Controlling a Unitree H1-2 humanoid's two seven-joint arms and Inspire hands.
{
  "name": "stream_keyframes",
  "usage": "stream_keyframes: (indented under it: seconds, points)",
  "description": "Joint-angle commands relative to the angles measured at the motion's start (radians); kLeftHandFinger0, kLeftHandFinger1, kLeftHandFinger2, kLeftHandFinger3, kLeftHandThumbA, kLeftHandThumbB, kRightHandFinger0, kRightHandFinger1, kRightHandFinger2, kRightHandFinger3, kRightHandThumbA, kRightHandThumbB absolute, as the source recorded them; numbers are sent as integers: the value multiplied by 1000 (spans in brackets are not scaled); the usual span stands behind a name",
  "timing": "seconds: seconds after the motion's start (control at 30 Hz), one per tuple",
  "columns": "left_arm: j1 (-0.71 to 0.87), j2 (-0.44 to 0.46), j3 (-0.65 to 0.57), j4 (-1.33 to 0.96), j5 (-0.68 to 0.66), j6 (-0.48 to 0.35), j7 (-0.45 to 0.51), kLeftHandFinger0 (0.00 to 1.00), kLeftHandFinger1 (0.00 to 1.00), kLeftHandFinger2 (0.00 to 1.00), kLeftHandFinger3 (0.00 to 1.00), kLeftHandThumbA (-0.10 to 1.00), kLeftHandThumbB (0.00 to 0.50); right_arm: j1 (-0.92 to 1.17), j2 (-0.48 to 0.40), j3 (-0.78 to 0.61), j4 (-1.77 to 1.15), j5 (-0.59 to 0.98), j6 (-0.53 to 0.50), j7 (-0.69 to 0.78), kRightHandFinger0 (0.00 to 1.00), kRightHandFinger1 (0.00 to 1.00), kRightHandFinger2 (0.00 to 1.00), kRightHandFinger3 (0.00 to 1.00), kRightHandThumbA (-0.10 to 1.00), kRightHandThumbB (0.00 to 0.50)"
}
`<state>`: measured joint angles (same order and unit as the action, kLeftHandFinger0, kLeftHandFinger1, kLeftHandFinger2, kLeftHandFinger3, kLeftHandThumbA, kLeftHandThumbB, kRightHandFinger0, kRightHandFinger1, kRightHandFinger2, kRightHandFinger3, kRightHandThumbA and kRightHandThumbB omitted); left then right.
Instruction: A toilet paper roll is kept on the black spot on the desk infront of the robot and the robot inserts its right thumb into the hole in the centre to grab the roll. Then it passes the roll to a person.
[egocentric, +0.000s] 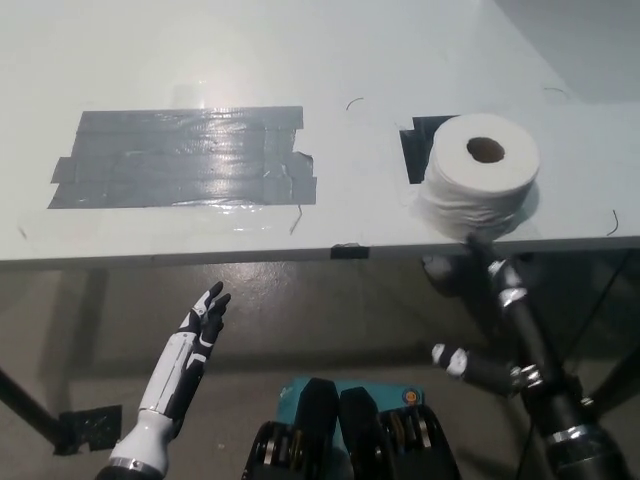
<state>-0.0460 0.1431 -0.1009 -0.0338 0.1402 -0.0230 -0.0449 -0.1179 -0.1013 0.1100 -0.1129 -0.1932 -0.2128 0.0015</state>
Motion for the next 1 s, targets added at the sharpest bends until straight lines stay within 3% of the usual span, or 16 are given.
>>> stream_keyframes:
  seconds: [0.0,0.07,0.13,0.17,0.27,0.3,0.37,0.47,0.53,0.67,0.73,0.77,0.97]
  points:
    - [-10,16,-4,-23,12,-58,-11,1000,1000,1000,1000,1000,62,-68,-28,-77,-261,35,46,-7,1000,1000,1000,1000,1000,289]
    - [-7,16,-2,-32,11,-48,-12,1000,1000,1000,1000,1000,60,-131,-79,-111,-365,44,155,31,1000,1000,1000,1000,1000,317]
    - [-2,13,-4,-29,14,-59,-8,1000,1000,1000,1000,1000,63,-205,-141,-157,-417,86,286,62,1000,1000,1000,1000,1000,382]
    - [-2,14,-4,-27,14,-60,-8,1000,1000,1000,1000,1000,65,-266,-181,-184,-422,125,376,80,1000,1000,1000,1000,1000,365]
    - [16,9,-6,-35,10,-61,-8,1000,1000,1000,1000,1000,54,-355,-267,-212,-376,150,484,123,1000,1000,1000,1000,1000,386]
    - [19,9,-7,-36,12,-64,-6,1000,1000,1000,1000,1000,54,-387,-296,-209,-363,140,542,145,1000,1000,1000,1000,1000,420]
    - [27,7,-7,-39,10,-68,-6,1000,1000,1000,1000,1000,56,-480,-374,-193,-302,115,667,206,1000,1000,1000,1000,1000,426]
    - [28,8,-8,-41,13,-65,-6,1000,1000,1000,1000,1000,65,-632,-456,-137,-98,130,683,318,1000,1000,1000,1000,1000,404]
    - [23,7,-9,-46,13,-54,-7,1000,1000,1000,1000,1000,67,-715,-478,-98,27,108,683,379,1000,1000,1000,1000,1000,433]
    - [17,5,-9,-51,12,-51,-8,1000,1000,1000,1000,1000,61,-872,-507,-9,259,80,683,510,1000,1000,1000,1000,910,331]
    - [16,7,-10,-46,19,-59,-5,1000,1000,1000,1000,1000,60,-968,-505,44,419,53,683,573,1000,1000,1000,1000,891,359]
    - [14,8,-9,-48,16,-59,-7,1000,1000,1000,1000,1000,57,-1045,-495,91,537,16,683,618,1000,1000,1000,1000,900,405]
    - [3,4,-9,-50,8,-51,-11,1000,1000,1000,1000,1000,71,-1218,-456,231,838,-23,622,723,1000,1000,1000,1000,983,392]
